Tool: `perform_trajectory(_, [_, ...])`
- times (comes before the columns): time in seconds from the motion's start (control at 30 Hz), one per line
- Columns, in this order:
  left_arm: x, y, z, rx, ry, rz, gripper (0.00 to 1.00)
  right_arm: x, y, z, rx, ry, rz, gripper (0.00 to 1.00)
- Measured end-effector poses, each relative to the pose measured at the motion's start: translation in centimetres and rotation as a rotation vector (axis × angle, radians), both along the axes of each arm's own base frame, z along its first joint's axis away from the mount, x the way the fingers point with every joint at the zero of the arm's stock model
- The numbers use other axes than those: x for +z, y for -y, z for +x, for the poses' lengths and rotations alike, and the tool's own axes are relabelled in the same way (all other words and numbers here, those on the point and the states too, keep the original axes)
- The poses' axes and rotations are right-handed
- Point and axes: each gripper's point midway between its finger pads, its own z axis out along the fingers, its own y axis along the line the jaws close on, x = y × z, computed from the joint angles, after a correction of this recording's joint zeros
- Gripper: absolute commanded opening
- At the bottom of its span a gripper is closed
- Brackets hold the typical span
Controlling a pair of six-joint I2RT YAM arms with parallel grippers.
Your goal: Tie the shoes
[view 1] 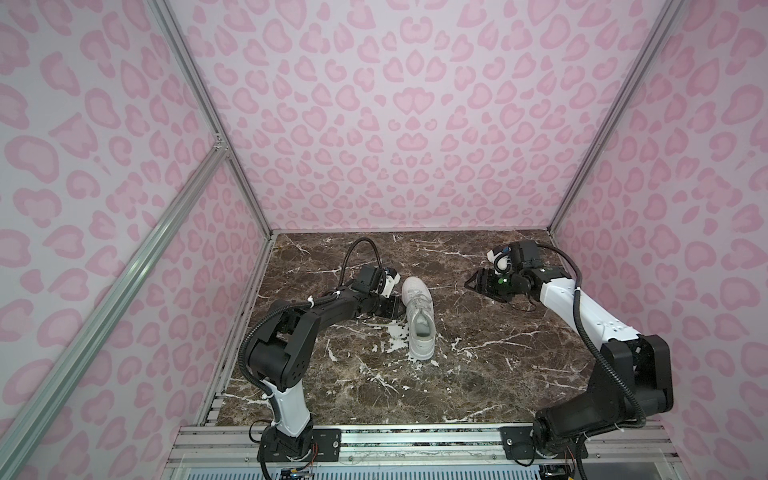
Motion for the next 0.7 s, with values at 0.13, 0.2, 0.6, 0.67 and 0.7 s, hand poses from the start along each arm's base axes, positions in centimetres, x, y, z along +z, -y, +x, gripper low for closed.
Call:
perform_trajectory(0.13, [-0.1,0.5,0.4,-0.006,0.007,-0.005,0.4,0.0,0.0,0.0,0.0,-0.001,0.0,0.68])
perform_trajectory(0.2, [0.0,0.6,0.4,-0.007,0.012,-0.008,0.38,0.0,0.0,0.0,0.0,-0.001,0.0,0.68])
perform_trajectory(0.6, [-0.7,2.2,1.2,-0.068,0.05,-0.093,0.31,-0.2,-1.0,0.2,0.027,-0.011,0.007,0.67])
perform_trajectory(0.67, [-0.8,2.3,1.5,-0.08,0.061,-0.105,0.32,-0.1,-1.1,0.2,0.032,-0.01,0.007,0.67])
perform_trajectory(0.7, [-1.0,2.3,1.8,-0.078,0.056,-0.107,0.31,0.0,-1.1,0.3,0.033,-0.01,0.006,0.67])
